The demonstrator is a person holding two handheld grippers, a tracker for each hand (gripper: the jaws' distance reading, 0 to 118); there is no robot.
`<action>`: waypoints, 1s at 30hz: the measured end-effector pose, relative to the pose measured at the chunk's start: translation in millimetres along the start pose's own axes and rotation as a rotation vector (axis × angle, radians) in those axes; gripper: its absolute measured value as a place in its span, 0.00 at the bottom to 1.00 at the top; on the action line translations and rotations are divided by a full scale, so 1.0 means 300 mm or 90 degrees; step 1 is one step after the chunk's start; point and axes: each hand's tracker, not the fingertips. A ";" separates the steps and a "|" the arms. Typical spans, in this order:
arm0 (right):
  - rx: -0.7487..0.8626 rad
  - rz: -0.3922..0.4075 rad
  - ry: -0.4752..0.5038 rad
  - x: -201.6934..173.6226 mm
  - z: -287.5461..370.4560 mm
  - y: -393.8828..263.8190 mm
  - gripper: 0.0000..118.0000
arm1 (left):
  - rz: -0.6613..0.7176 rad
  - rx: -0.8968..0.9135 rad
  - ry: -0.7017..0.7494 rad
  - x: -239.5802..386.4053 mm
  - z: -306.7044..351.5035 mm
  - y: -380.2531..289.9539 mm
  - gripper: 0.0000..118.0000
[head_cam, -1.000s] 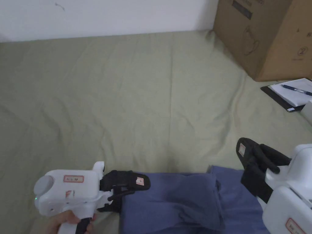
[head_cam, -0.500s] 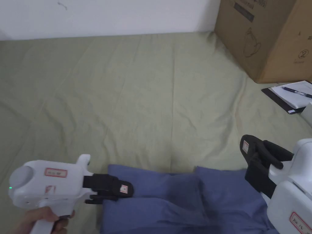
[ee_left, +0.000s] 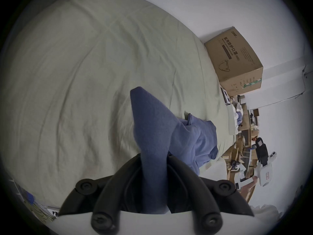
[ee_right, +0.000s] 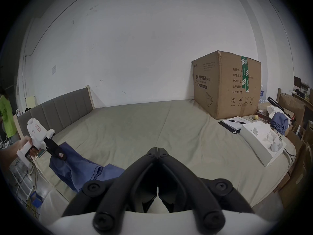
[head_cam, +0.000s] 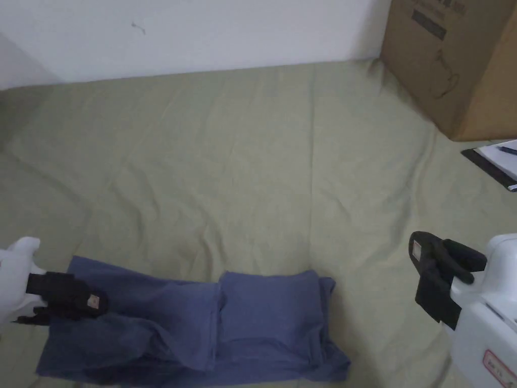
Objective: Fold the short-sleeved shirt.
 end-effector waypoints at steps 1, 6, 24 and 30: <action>0.000 0.000 0.001 0.002 0.001 -0.002 0.00 | -0.012 0.002 0.012 0.050 0.001 -0.003 0.08; 0.001 0.001 0.008 0.035 0.009 -0.001 0.00 | -0.076 -0.038 0.062 0.341 -0.056 0.018 0.08; -0.017 -0.100 -0.066 0.307 0.073 -0.057 0.00 | -0.185 -0.242 0.004 0.877 -0.764 -0.089 0.65; -0.026 -0.123 -0.076 0.331 0.068 -0.069 0.00 | -0.177 -0.148 -0.062 0.838 -0.578 -0.072 0.95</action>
